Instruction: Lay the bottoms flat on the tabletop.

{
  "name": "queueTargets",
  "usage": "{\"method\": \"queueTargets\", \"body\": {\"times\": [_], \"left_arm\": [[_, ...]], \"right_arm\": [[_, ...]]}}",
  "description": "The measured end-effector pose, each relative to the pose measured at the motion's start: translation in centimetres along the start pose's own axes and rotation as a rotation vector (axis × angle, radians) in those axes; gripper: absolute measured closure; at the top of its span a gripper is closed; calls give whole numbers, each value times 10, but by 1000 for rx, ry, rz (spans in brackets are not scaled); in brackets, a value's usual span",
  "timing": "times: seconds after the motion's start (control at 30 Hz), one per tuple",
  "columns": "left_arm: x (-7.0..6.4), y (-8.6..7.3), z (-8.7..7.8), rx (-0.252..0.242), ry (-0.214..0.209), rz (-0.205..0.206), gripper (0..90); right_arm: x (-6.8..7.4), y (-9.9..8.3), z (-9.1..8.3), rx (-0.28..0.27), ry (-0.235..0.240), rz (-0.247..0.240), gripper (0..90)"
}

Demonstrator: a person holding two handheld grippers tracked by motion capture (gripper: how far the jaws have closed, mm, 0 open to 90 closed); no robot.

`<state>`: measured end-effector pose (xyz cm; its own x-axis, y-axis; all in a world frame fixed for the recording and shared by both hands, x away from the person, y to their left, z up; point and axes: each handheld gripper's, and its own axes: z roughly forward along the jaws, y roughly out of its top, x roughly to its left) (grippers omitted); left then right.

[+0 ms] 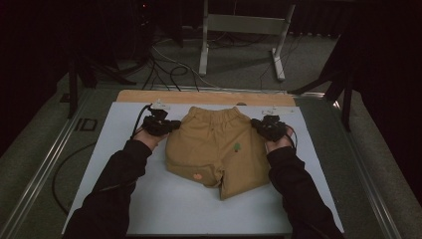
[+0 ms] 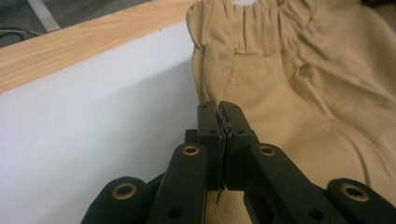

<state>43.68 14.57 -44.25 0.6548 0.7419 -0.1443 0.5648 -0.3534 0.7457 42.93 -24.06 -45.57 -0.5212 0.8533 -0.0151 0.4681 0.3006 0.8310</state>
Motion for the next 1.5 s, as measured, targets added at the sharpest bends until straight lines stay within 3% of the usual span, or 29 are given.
{"method": "queueTargets", "body": {"times": [0.23, 0.3, 0.43, 0.5, 0.53, 0.57, 0.63, 0.67, 0.7, 0.77, 0.93, 0.97, 1.3, 1.5], "left_arm": [[9, 5, 25, 46, 31, -39, 890], [9, 5, 28, 29, 52, -36, 890], [16, 9, 31, 9, 36, -71, 890], [17, 9, 33, 17, 42, -72, 888], [19, 6, 38, 49, 16, -88, 875], [20, 4, 41, 62, 11, -93, 821], [19, 0, 43, 62, 32, -95, 570], [19, 0, 43, 62, 32, -95, 494], [20, -1, 43, 65, 16, -109, 434], [19, -3, 41, 62, 0, -97, 363], [15, -3, 35, 45, -33, -84, 189], [11, -3, 32, 43, -39, -58, 173], [-3, -6, 14, 13, -107, -10, 75], [-17, -13, 1, -12, -143, 23, 24]], "right_arm": [[-12, 1, 24, 29, -36, 32, 880], [-13, -1, 31, 39, -39, 35, 880], [-14, -3, 40, 46, -48, 21, 879], [-14, -2, 43, 43, -52, 24, 876], [-14, -2, 44, 44, -49, 25, 857], [-13, -2, 45, 49, -41, 34, 795], [-14, -2, 49, 75, -21, 60, 584], [-13, -2, 49, 79, -18, 67, 507], [-12, -2, 48, 79, -27, 63, 490], [-11, 0, 45, 67, -26, 68, 407], [-6, 3, 40, 64, -10, 65, 348], [-2, 4, 37, 60, -8, 55, 315], [16, 7, 20, 24, 45, 46, 162], [30, 8, 3, -15, 111, 14, 90]]}}
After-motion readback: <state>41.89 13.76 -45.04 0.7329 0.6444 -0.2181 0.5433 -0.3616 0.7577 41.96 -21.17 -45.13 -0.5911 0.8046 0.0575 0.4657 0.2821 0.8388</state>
